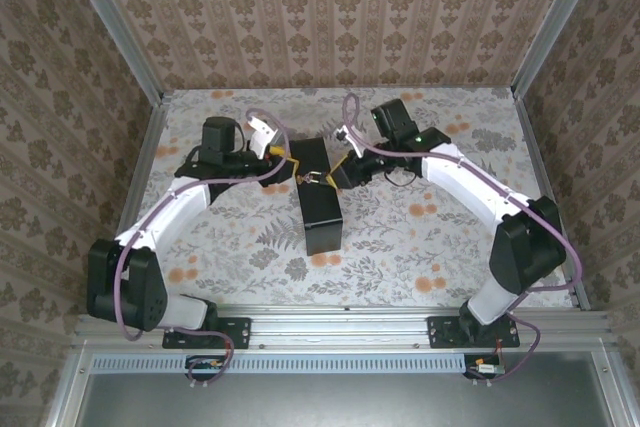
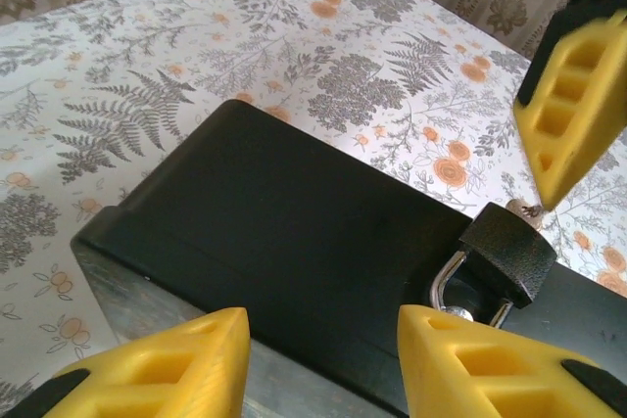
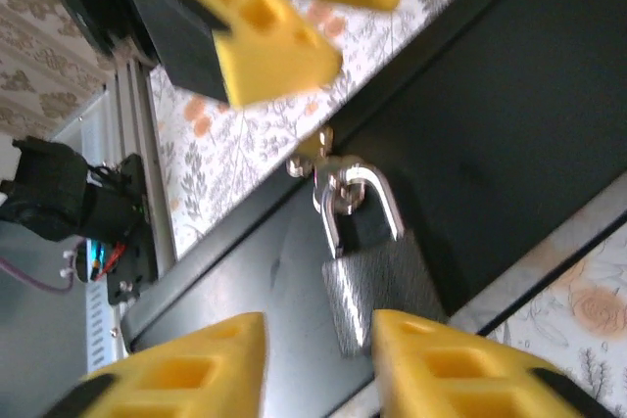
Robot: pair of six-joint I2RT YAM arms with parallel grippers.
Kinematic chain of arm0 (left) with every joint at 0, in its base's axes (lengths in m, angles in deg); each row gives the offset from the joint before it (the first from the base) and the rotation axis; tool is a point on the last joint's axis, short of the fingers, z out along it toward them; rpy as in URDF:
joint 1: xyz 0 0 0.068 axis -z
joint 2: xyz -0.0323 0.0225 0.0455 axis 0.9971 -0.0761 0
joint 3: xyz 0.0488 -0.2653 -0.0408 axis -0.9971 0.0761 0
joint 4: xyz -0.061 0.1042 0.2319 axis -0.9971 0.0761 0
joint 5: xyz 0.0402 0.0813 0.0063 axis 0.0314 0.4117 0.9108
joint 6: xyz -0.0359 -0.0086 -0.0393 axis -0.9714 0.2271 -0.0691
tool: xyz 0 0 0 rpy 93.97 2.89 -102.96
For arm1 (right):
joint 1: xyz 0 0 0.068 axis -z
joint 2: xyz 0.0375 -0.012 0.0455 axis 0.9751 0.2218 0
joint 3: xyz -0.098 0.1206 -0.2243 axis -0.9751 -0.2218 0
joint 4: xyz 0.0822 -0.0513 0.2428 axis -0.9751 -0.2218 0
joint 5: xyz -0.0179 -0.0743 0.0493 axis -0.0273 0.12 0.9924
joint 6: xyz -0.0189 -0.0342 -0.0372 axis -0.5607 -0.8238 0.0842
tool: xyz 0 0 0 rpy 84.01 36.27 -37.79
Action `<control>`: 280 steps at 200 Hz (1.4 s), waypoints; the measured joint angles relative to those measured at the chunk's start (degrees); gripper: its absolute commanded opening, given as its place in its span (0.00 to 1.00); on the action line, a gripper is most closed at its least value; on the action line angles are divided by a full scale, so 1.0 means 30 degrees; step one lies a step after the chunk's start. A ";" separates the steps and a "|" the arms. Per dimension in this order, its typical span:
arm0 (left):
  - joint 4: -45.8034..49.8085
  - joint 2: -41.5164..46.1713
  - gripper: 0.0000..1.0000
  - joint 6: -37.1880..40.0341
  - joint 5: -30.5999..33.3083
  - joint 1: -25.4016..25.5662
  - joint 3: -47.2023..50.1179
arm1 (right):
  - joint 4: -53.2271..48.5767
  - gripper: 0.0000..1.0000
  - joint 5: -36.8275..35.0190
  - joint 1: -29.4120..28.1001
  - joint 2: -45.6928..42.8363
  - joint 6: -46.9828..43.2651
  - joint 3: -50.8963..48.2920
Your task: Unlock the padlock with the key
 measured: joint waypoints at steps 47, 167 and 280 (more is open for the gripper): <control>-0.0007 0.0233 0.43 -0.0153 0.0321 -0.0168 0.0029 | 0.1996 0.51 -0.3213 -0.1202 -0.2382 -0.3162 -0.2135; -0.0437 0.0160 0.42 -0.0663 0.0291 -0.0197 0.0182 | 0.1887 0.48 -0.7016 -0.2528 -0.1443 -1.1730 -0.1122; -0.0423 0.0160 0.41 -0.0656 0.0160 -0.0561 0.0182 | -0.0605 0.35 -0.7490 -0.2696 0.0554 -1.3078 0.1348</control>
